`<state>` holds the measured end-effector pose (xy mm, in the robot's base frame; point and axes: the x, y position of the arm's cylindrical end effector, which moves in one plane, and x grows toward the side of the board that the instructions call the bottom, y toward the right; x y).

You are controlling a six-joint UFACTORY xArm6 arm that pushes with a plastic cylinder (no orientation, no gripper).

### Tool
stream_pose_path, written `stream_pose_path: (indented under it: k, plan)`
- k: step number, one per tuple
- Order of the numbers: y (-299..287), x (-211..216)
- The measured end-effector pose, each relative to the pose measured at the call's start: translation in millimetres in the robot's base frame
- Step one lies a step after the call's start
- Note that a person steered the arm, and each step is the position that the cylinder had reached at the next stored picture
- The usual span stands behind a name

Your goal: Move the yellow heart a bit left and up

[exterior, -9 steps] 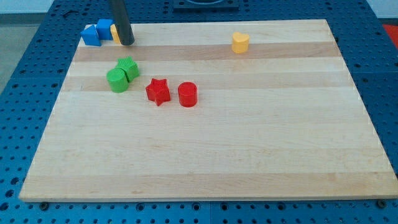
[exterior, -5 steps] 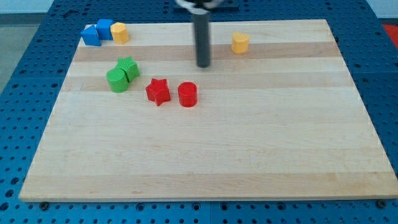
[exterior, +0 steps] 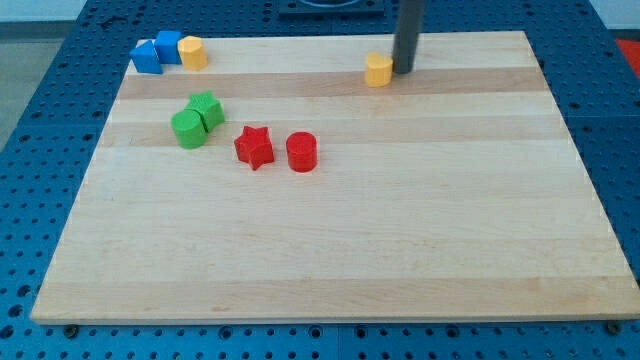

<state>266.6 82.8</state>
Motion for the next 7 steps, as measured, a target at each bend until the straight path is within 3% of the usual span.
stream_pose_path:
  k: [2,3,5,7]
  plan:
    - [34,20]
    - [-6,29]
    - [-105,-8]
    - [-75,21]
